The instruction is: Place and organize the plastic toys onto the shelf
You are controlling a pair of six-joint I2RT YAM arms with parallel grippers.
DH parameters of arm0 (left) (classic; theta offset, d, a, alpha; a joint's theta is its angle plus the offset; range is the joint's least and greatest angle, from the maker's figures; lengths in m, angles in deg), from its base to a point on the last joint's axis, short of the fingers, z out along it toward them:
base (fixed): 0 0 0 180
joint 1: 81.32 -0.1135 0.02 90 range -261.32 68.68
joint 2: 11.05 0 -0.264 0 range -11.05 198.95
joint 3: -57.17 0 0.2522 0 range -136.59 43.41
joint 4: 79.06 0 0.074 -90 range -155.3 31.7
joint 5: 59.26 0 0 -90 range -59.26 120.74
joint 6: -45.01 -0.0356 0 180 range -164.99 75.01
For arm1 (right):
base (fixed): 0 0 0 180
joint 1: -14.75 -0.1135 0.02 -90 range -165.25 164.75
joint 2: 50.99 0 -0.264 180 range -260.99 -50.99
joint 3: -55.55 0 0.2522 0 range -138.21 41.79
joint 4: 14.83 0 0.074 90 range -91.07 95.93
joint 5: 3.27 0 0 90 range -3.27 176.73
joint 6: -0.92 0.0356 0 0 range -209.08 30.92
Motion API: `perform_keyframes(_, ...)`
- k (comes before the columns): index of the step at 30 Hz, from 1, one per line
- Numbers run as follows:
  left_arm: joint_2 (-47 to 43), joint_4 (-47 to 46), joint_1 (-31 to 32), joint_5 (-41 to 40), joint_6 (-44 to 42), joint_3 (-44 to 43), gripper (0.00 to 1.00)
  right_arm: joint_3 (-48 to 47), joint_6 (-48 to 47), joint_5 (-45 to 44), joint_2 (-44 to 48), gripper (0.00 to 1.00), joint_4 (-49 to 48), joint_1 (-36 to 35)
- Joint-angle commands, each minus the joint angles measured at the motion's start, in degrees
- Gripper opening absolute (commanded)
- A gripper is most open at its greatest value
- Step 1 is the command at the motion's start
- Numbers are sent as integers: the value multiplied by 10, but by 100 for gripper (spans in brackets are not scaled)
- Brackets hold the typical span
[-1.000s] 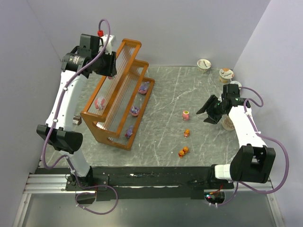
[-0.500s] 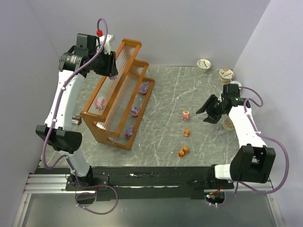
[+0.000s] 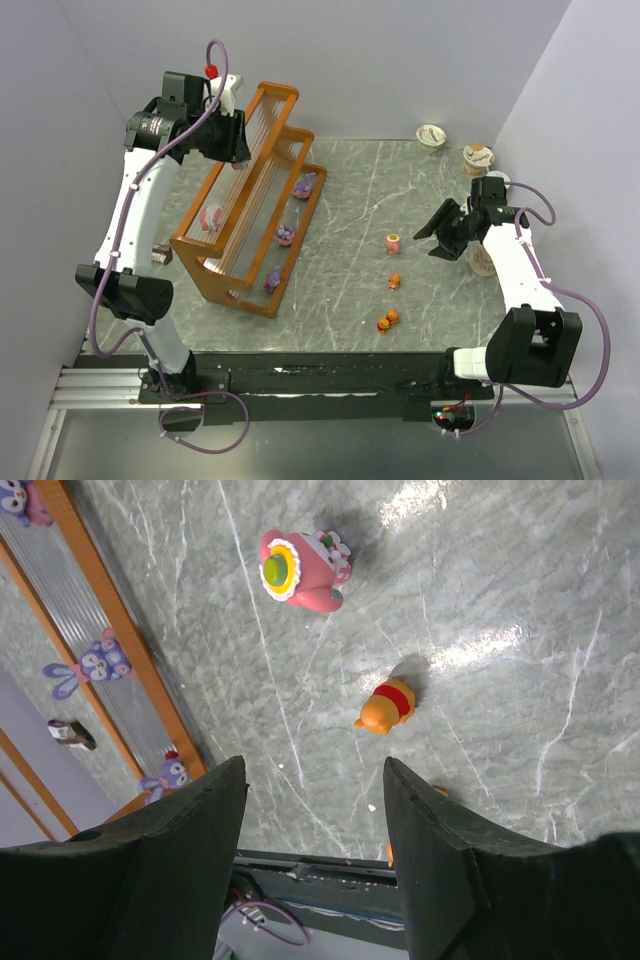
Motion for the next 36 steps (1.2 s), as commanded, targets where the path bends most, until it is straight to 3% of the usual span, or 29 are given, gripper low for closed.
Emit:
perform_keyframes(1, -20, -5, 3, 14, -4, -3, 43, -13, 1, 2, 7, 64, -12, 4)
perform_keyframes(24, -12, 2, 43, -91, -27, -12, 56, -15, 1, -1, 2, 64, -11, 4)
perform_keyframes(29, -12, -1, 44, -105, -24, -24, 68, -15, 1, 1, 2, 64, -11, 4)
perform_keyframes(36, -12, -11, 49, -115, -15, -68, 99, -14, -1, 0, 3, 65, -11, 3)
